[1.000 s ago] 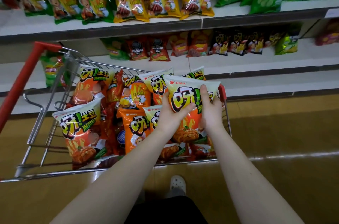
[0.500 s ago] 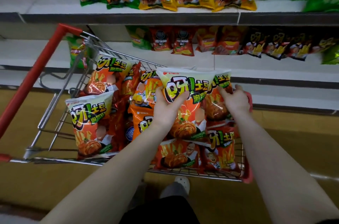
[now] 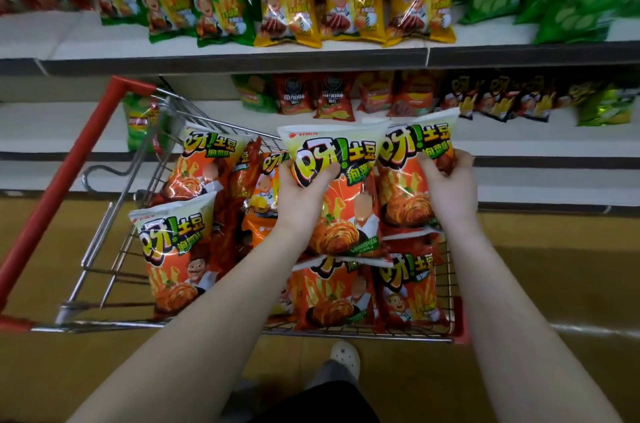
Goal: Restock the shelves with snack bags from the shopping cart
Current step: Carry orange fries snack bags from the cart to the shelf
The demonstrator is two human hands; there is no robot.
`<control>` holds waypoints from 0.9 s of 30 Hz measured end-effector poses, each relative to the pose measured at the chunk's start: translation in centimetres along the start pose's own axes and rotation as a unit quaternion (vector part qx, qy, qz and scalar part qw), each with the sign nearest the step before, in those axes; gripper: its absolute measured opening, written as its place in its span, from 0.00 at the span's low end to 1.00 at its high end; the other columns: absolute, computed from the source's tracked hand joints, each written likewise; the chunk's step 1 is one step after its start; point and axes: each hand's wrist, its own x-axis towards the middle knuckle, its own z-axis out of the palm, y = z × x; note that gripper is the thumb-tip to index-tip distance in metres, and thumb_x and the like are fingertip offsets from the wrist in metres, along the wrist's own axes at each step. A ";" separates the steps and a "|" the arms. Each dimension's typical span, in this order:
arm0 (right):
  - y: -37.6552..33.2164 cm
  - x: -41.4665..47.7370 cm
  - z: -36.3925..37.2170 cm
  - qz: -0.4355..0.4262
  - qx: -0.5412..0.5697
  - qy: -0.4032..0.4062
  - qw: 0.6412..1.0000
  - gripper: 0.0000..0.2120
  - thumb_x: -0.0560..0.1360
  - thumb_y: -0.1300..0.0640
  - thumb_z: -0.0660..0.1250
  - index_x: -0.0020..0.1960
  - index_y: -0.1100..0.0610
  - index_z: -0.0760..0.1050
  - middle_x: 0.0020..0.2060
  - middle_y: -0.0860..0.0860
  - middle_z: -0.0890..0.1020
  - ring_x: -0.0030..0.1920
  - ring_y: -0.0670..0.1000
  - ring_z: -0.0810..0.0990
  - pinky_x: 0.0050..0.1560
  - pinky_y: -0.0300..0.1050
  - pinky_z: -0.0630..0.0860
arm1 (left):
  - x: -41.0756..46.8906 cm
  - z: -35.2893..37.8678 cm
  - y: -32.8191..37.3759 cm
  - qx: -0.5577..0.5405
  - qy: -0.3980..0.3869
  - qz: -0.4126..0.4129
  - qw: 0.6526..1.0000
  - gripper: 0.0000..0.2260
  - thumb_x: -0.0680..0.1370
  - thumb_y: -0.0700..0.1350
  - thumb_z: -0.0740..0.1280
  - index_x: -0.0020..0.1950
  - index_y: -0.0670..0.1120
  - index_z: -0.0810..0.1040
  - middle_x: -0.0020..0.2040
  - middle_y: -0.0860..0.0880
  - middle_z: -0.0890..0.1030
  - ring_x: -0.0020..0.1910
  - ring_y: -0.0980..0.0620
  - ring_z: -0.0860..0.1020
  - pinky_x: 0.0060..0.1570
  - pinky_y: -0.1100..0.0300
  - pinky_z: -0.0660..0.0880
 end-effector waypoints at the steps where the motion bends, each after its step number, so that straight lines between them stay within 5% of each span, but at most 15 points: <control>1: -1.2 -0.5 0.1 -0.014 0.014 0.005 1.000 0.27 0.74 0.42 0.66 0.66 0.56 0.65 0.53 0.50 0.78 0.53 0.54 0.77 0.53 0.49 0.74 | -0.1 -0.6 0.7 -0.008 0.000 0.004 1.000 0.37 0.71 0.55 0.73 0.74 0.50 0.59 0.60 0.55 0.71 0.60 0.52 0.71 0.58 0.56 0.67; 4: -4.4 -2.2 1.3 -0.041 0.040 -0.006 0.998 0.28 0.75 0.44 0.66 0.69 0.55 0.64 0.51 0.47 0.76 0.50 0.49 0.75 0.49 0.43 0.70 | 0.1 -3.1 2.4 -0.025 0.005 0.020 0.999 0.36 0.65 0.59 0.73 0.69 0.52 0.64 0.59 0.52 0.78 0.58 0.49 0.78 0.60 0.49 0.74; 7: -8.0 -4.5 4.2 -0.069 0.044 -0.019 0.996 0.30 0.74 0.40 0.65 0.69 0.55 0.65 0.59 0.50 0.77 0.57 0.52 0.76 0.57 0.48 0.71 | 0.2 -7.5 4.5 -0.047 0.030 0.053 0.997 0.28 0.72 0.53 0.73 0.68 0.52 0.65 0.52 0.57 0.77 0.51 0.56 0.78 0.50 0.60 0.76; 12: -13.6 -8.2 10.6 -0.108 0.065 -0.041 0.991 0.27 0.73 0.39 0.65 0.64 0.54 0.70 0.58 0.52 0.77 0.58 0.53 0.76 0.58 0.50 0.72 | 0.7 -16.2 6.9 -0.080 0.065 0.081 0.991 0.33 0.69 0.57 0.73 0.70 0.52 0.64 0.59 0.51 0.78 0.56 0.48 0.79 0.59 0.47 0.76; 15: -17.6 -11.5 15.4 -0.137 0.074 -0.052 0.986 0.25 0.74 0.42 0.65 0.65 0.56 0.68 0.55 0.50 0.77 0.52 0.49 0.75 0.52 0.43 0.69 | 1.0 -23.0 7.8 -0.095 0.077 0.099 0.988 0.29 0.69 0.57 0.74 0.65 0.53 0.66 0.57 0.51 0.79 0.53 0.48 0.81 0.56 0.45 0.77; 20: -23.0 -17.3 23.4 -0.169 0.091 -0.049 0.980 0.26 0.75 0.44 0.66 0.66 0.58 0.69 0.57 0.52 0.77 0.52 0.48 0.74 0.52 0.41 0.67 | 2.1 -34.7 8.4 -0.091 0.086 0.108 0.986 0.38 0.60 0.63 0.73 0.67 0.53 0.65 0.56 0.50 0.80 0.52 0.48 0.82 0.54 0.45 0.79; 27: -29.6 -25.3 35.8 -0.199 0.078 -0.079 0.974 0.29 0.73 0.40 0.66 0.65 0.57 0.69 0.58 0.54 0.77 0.55 0.52 0.76 0.57 0.49 0.73 | 4.1 -50.4 7.0 -0.119 0.117 0.113 0.980 0.27 0.69 0.57 0.74 0.62 0.54 0.66 0.55 0.49 0.80 0.51 0.49 0.82 0.54 0.46 0.78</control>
